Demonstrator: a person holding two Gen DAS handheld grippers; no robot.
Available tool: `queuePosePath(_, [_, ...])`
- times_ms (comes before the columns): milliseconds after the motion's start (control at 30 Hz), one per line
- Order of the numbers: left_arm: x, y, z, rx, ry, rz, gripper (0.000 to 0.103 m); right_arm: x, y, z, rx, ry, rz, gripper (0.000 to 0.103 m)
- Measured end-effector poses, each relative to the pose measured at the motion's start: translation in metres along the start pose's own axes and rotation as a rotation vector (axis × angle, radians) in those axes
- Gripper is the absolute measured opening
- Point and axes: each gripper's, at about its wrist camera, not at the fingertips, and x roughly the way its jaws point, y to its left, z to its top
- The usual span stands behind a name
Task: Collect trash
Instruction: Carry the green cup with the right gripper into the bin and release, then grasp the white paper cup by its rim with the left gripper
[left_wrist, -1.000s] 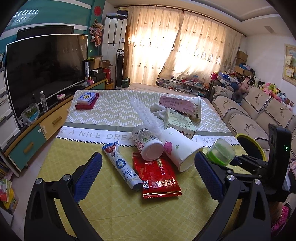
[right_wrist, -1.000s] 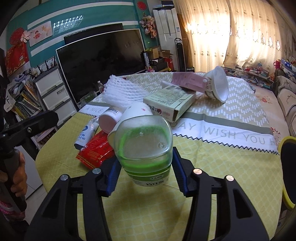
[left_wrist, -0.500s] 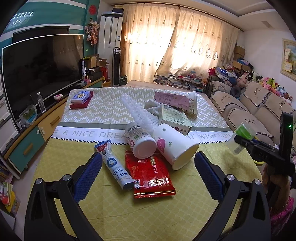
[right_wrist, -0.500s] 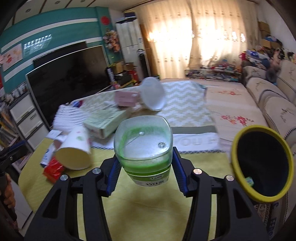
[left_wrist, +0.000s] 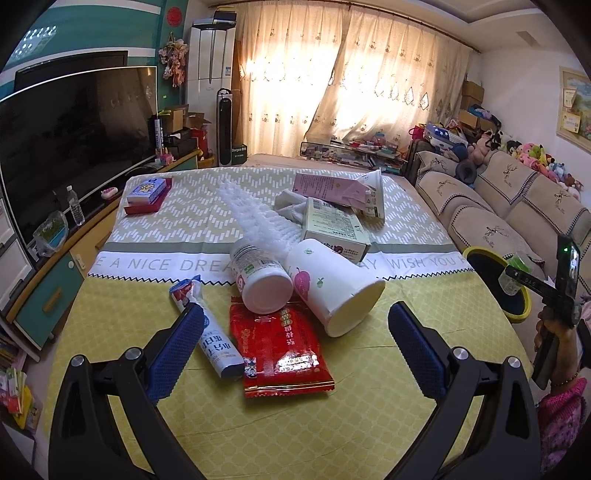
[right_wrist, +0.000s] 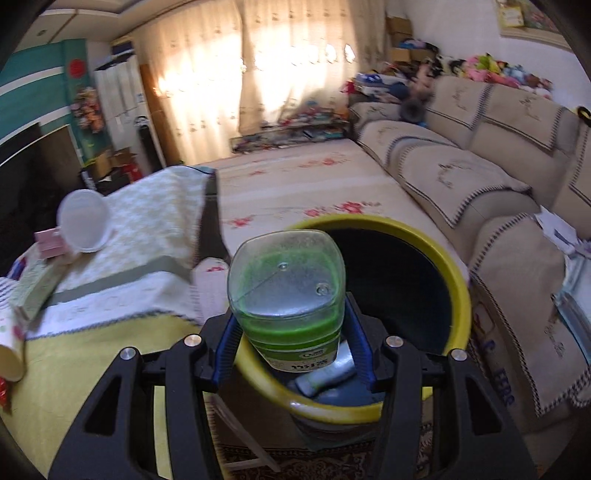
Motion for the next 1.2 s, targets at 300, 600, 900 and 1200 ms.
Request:
queuePosePath(300, [0.001,-0.007,0.001,0.016,0.003,-0.001,0.098,0.039,-0.009,-0.010,0.006,0.048,-0.069,0.050])
queuePosePath(600, [0.001,-0.005,0.000,0.014,0.007,-0.004,0.098,0.020,0.002,-0.001,-0.007,0.000,-0.069,0.052])
queuePosePath(900, [0.007,-0.001,-0.005,0.005,0.027,0.003,0.098,-0.049,0.032,0.024,-0.042,-0.155,0.029,0.058])
queuePosePath(1200, [0.029,0.002,-0.016,0.004,0.092,0.016,0.098,-0.092,0.120,0.009,-0.154,-0.278,0.253,0.061])
